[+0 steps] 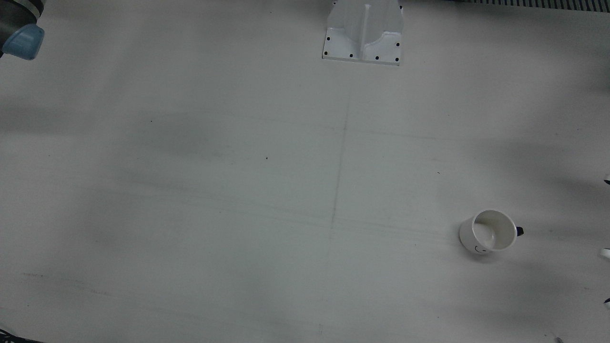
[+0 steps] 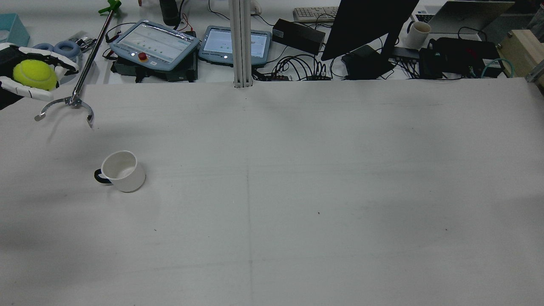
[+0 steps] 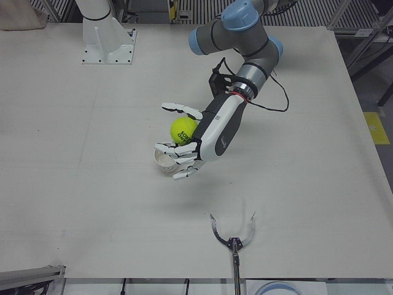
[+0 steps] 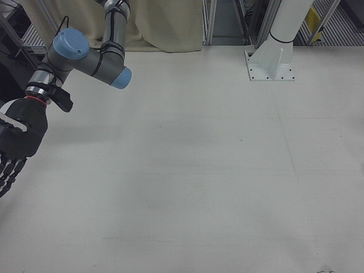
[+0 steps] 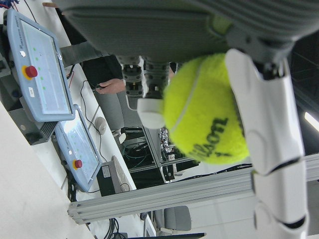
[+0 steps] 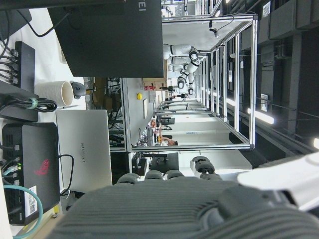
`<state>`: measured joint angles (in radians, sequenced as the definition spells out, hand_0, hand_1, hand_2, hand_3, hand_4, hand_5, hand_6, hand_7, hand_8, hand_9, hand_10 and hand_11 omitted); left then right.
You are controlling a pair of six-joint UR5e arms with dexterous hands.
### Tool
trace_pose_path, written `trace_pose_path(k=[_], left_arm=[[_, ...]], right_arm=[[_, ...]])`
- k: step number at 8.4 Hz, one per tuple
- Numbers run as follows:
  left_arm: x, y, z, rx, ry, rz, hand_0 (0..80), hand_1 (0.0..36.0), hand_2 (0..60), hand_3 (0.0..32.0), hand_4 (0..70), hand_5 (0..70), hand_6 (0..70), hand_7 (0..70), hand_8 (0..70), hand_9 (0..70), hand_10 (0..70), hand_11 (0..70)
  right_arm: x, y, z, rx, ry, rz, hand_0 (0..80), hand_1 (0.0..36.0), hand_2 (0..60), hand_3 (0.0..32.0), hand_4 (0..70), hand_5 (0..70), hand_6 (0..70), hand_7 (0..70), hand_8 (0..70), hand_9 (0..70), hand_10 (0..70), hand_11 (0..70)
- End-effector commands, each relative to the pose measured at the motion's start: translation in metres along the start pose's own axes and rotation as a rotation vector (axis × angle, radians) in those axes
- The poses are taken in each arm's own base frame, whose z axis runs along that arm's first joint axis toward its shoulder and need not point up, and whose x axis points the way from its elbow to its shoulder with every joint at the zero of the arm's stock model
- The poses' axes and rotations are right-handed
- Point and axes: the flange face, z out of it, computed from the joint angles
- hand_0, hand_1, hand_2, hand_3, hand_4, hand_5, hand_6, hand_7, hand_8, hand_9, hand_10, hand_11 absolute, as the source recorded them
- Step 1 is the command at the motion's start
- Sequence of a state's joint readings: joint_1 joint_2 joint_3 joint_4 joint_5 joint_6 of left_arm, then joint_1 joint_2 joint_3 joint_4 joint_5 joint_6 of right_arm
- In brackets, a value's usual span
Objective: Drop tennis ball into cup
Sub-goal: 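Carry the yellow tennis ball in the left hand over the white mug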
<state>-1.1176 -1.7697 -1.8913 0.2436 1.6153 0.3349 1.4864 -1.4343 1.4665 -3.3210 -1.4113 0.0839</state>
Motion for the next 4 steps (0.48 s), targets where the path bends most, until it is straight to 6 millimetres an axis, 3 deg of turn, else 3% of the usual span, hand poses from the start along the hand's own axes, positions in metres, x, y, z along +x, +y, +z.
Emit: trace_pose_path(k=[1,2,4], left_arm=[[-0.053,0.005,0.001,-0.039,-0.084,-0.017,54.3,14.6,12.0,0.0,53.1,16.2,61.9,70.0,65.3,70.0,12.0,17.4],[-0.069,0.009,0.004,-0.046,-0.111,-0.025,54.5,14.8,12.7,0.0,53.3,16.2,69.0,70.0,66.6,70.0,12.0,17.5],[-0.073,0.011,0.005,-0.052,-0.117,0.003,54.2,13.3,14.0,0.0,52.5,19.8,68.6,70.0,65.6,70.0,11.6,17.0]], right_arm=[[0.0,0.0,0.0,0.0,0.0,0.0,0.0,0.0,0.0,0.0,0.0,0.0,0.0,0.0,0.0,0.0,0.0,0.0],[0.0,0.0,0.0,0.0,0.0,-0.001,0.0,0.0,0.0,0.0,0.0,0.0,0.0,0.0,0.0,0.0,0.0,0.0],[0.0,0.0,0.0,0.0,0.0,0.0,0.0,0.0,0.0,0.0,0.0,0.0,0.0,0.0,0.0,0.0,0.0,0.0]])
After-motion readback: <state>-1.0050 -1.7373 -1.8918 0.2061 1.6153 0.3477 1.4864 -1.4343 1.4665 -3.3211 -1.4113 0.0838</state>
